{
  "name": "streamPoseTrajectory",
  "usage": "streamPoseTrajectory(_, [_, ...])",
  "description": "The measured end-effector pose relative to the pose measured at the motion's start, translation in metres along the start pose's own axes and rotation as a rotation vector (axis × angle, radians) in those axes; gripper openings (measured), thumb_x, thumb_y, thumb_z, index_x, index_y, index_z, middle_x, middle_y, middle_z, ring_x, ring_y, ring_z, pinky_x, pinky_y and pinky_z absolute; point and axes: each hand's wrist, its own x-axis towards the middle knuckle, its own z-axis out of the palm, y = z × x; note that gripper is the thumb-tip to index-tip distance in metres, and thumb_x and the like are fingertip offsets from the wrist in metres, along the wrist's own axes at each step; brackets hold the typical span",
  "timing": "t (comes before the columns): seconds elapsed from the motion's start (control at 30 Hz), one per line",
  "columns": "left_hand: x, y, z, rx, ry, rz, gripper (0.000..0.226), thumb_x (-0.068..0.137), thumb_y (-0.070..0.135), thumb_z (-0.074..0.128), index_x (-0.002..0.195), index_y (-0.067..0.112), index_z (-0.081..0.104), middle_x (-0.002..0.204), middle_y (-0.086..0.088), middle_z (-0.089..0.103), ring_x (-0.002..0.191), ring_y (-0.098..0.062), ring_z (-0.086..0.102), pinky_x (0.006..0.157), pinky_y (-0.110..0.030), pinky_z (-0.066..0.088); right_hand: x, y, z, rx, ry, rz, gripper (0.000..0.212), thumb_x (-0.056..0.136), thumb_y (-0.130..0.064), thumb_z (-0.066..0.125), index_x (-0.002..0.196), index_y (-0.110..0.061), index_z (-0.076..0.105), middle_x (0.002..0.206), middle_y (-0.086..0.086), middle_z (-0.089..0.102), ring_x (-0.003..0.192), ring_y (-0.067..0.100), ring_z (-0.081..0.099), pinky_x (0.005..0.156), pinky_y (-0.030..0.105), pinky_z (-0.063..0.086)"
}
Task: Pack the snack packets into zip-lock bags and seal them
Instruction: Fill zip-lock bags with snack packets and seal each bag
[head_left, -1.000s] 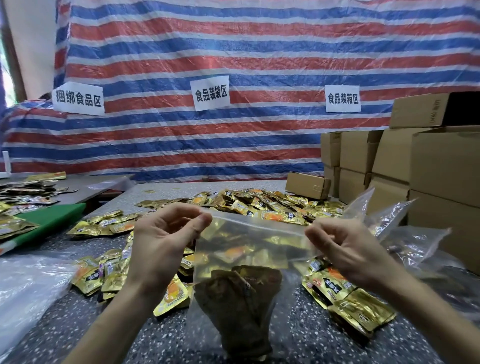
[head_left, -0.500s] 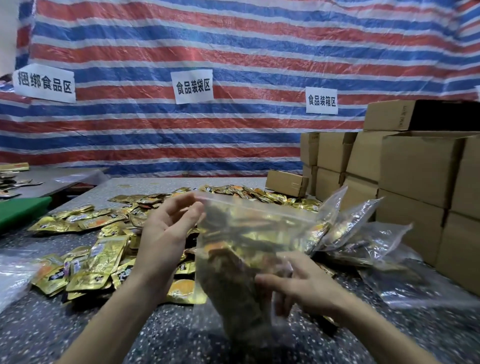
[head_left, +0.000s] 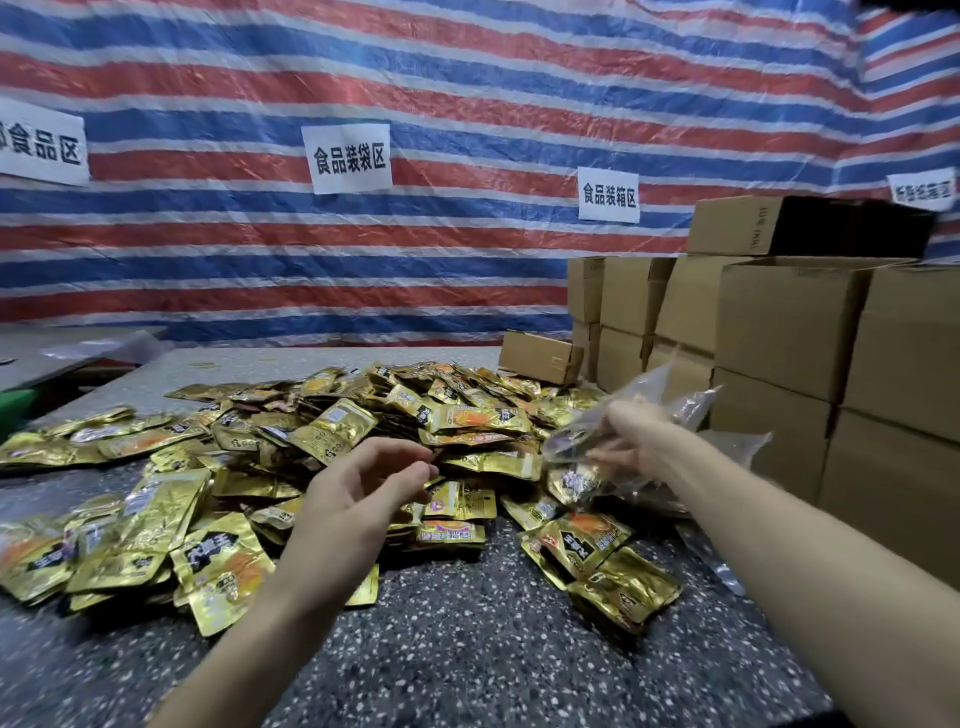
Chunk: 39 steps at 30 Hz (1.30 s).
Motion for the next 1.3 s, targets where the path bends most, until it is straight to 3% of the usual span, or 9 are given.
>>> streamPoseTrajectory(0.23, [-0.009,0.005,-0.001,0.036,-0.113,0.063,0.018,0.078,0.038,0.063,0.09,0.028,0.074,0.094,-0.003,0.074,0.087,-0.02,0.069,0.077,-0.03,0.055,0.012,0.014,-0.001,-0.291,0.228,-0.143,0.032,0.095,-0.034,0.066,0.087,-0.004,0.057,0.075,0.012,0.069,0.061,0.023,0.068,0.057,0.034,0.057])
streamPoseTrajectory(0.37, [-0.013,0.0,-0.003,0.009,-0.101,0.05,0.018,0.079,0.034,0.064,0.09,0.023,0.074,0.09,-0.007,0.074,0.081,-0.018,0.07,0.068,-0.022,0.056,-0.017,0.013,0.014,-0.182,0.028,-0.146,0.029,0.096,-0.034,0.064,0.097,-0.005,0.056,0.08,0.012,0.069,0.047,0.017,0.062,0.05,0.026,0.052])
streamPoseTrajectory(0.47, [-0.016,-0.008,-0.002,0.007,-0.071,0.014,0.017,0.081,0.029,0.065,0.091,0.019,0.075,0.087,-0.008,0.075,0.077,-0.016,0.069,0.067,-0.02,0.055,-0.049,0.023,0.053,-0.269,-0.174,-0.301,0.038,0.097,-0.042,0.061,0.082,-0.006,0.062,0.068,0.004,0.066,0.037,0.008,0.055,0.039,0.018,0.041])
streamPoseTrajectory(0.6, [-0.019,-0.02,-0.017,0.079,0.056,-0.026,0.01,0.091,0.012,0.065,0.092,0.017,0.074,0.086,-0.005,0.075,0.076,-0.009,0.069,0.063,-0.015,0.05,-0.092,0.056,0.118,-0.176,-0.463,-0.426,0.05,0.095,-0.05,0.06,0.056,-0.019,0.058,0.05,-0.002,0.06,0.039,0.01,0.053,0.041,0.019,0.039])
streamPoseTrajectory(0.7, [-0.025,-0.027,-0.043,0.183,0.155,-0.055,0.01,0.092,0.013,0.065,0.091,0.02,0.073,0.088,-0.001,0.074,0.077,-0.009,0.068,0.062,-0.02,0.051,-0.108,0.086,0.156,-0.052,-0.524,-0.474,0.055,0.096,-0.047,0.061,0.055,-0.01,0.057,0.049,0.002,0.057,0.043,0.008,0.05,0.048,0.022,0.04])
streamPoseTrajectory(0.8, [-0.035,-0.033,-0.072,0.32,0.17,-0.064,0.01,0.092,0.013,0.067,0.089,0.021,0.072,0.089,0.003,0.073,0.08,-0.014,0.067,0.066,-0.017,0.052,-0.109,0.109,0.173,0.017,-0.471,-0.553,0.055,0.098,-0.039,0.061,0.054,-0.005,0.055,0.049,0.006,0.055,0.05,0.012,0.046,0.062,0.033,0.041])
streamPoseTrajectory(0.93, [-0.046,-0.038,-0.111,0.53,0.214,-0.077,0.007,0.093,0.022,0.068,0.09,0.028,0.068,0.087,0.009,0.07,0.078,-0.007,0.063,0.07,-0.024,0.052,-0.108,0.12,0.172,0.055,-0.463,-0.682,0.053,0.098,-0.03,0.062,0.048,-0.014,0.052,0.045,0.007,0.053,0.043,0.014,0.048,0.058,0.033,0.044])
streamPoseTrajectory(1.13, [-0.024,-0.042,-0.205,1.326,0.662,-0.096,0.021,0.092,0.026,0.059,0.112,0.02,0.065,0.116,-0.003,0.061,0.11,-0.023,0.05,0.097,-0.041,0.036,-0.108,0.121,0.171,0.019,-0.509,-0.725,0.052,0.096,-0.028,0.063,0.046,-0.016,0.054,0.046,0.004,0.054,0.042,0.011,0.047,0.055,0.028,0.038])
streamPoseTrajectory(1.3, [-0.036,-0.05,-0.274,1.575,0.589,-0.62,0.025,0.09,0.04,0.058,0.101,0.018,0.061,0.118,-0.006,0.061,0.113,-0.03,0.049,0.094,-0.042,0.033,-0.107,0.12,0.17,0.056,-0.493,-0.699,0.053,0.096,-0.027,0.064,0.046,-0.015,0.053,0.044,0.006,0.056,0.04,0.012,0.048,0.06,0.032,0.04])
